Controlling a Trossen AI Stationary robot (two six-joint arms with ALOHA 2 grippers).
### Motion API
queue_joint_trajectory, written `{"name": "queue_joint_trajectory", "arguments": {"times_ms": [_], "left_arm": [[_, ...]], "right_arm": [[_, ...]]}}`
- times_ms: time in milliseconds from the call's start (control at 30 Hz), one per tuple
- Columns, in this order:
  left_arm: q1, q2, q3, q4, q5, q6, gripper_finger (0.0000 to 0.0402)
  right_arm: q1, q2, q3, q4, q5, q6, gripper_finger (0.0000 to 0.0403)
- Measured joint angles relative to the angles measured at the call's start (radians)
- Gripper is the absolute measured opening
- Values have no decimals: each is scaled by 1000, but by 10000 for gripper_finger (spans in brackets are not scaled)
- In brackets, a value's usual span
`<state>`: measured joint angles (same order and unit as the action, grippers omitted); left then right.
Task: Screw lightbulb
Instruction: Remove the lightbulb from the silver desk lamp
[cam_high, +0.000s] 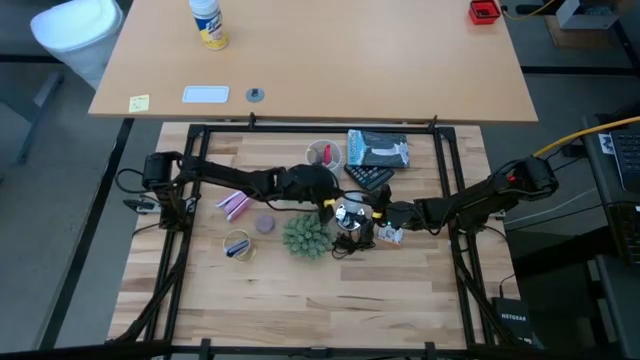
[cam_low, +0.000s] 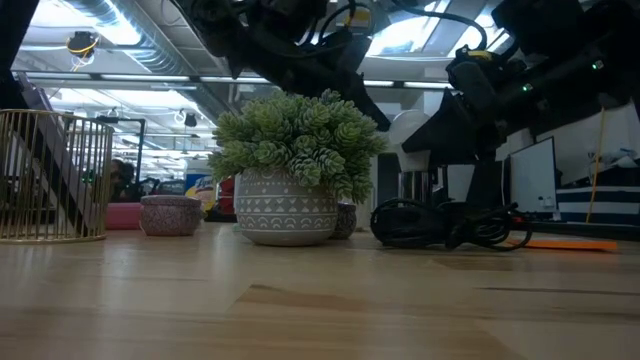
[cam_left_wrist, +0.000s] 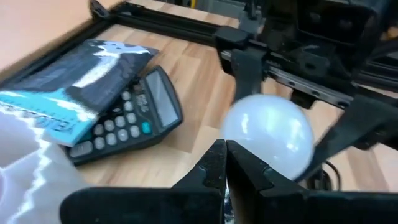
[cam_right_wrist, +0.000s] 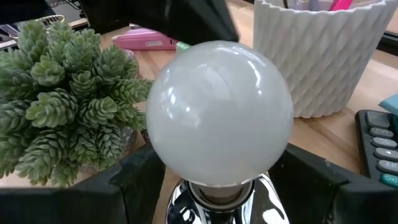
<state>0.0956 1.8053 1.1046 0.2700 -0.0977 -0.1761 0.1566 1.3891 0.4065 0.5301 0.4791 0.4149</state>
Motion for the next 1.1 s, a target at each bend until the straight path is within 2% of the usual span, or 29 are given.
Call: {"name": "queue_joint_trajectory", "arguments": {"times_ms": [200,567,633,800,867,1000,1100], "left_arm": [[-10,0,0,0,73,0,1],[-70,0,0,2,86,7,1],[-72,0,0,16,67,8,1],[-46,-1,0,69,-95,9,1],[-23,-1,0,85,-117,24,1],[21,5,0,88,-104,17,1],[40,25,0,88,-21,1,1]], "right_arm": [[0,0,0,0,17,-1,269],[0,0,0,0,28,-1,269],[0,0,0,0,27,-1,269],[0,0,0,-1,11,-1,269],[0,0,0,0,6,-2,269],[0,0,0,-1,0,-2,269],[0,0,0,-1,1,-2,269]]}}
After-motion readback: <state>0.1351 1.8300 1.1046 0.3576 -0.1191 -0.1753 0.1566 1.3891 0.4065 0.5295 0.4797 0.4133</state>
